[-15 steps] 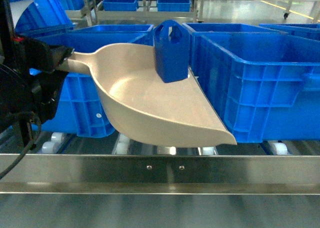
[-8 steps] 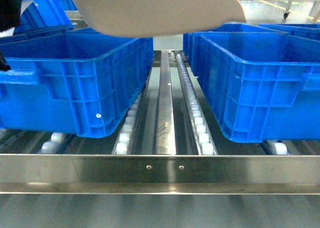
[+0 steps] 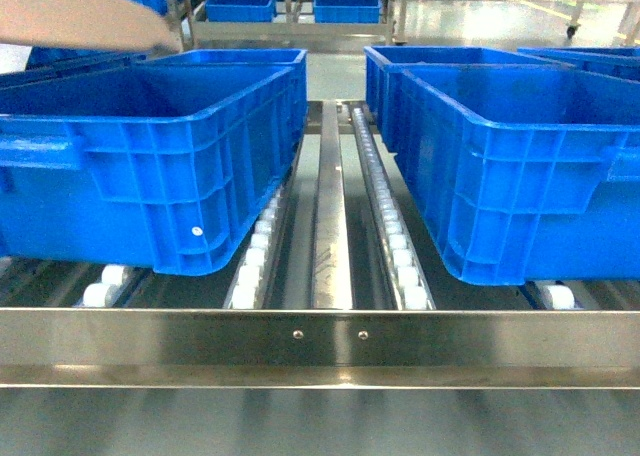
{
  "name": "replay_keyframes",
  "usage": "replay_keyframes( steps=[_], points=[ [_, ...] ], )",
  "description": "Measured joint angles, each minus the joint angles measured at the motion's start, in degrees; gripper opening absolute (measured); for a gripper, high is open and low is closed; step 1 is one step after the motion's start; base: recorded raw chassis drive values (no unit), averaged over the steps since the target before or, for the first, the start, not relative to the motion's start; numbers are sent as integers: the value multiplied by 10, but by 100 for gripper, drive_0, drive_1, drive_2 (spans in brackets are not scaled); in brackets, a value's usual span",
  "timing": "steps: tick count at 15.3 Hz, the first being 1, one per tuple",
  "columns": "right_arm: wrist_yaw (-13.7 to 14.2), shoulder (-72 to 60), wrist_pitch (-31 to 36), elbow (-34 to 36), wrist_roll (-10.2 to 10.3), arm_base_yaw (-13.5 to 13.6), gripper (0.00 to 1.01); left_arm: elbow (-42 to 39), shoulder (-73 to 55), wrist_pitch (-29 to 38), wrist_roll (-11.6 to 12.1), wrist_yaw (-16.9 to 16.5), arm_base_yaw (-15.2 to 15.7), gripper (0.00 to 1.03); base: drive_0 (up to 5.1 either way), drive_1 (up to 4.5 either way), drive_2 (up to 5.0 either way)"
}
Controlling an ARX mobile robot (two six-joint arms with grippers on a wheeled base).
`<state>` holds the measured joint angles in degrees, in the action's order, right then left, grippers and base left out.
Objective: Place part in tray to right shelf
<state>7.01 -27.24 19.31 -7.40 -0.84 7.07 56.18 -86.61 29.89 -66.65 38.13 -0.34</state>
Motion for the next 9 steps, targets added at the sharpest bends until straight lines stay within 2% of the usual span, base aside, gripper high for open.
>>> replay_keyframes(
  steps=[1,2,4,6,9],
  points=[
    [0,0,0,0,0,0,98,36,-18,-15,46,46,0,17,0,0,0],
    [0,0,0,0,0,0,98,57,-28,2,102,68,-4,17,0,0,0],
    [0,0,0,0,0,0,98,50,-9,4,159,53,-5,17,0,0,0],
    [0,0,0,0,0,0,98,25,14,-9,164,52,0,17,0,0,0],
    [0,0,0,0,0,0,98,25,14,14,162,43,3,17,0,0,0]
  ],
)
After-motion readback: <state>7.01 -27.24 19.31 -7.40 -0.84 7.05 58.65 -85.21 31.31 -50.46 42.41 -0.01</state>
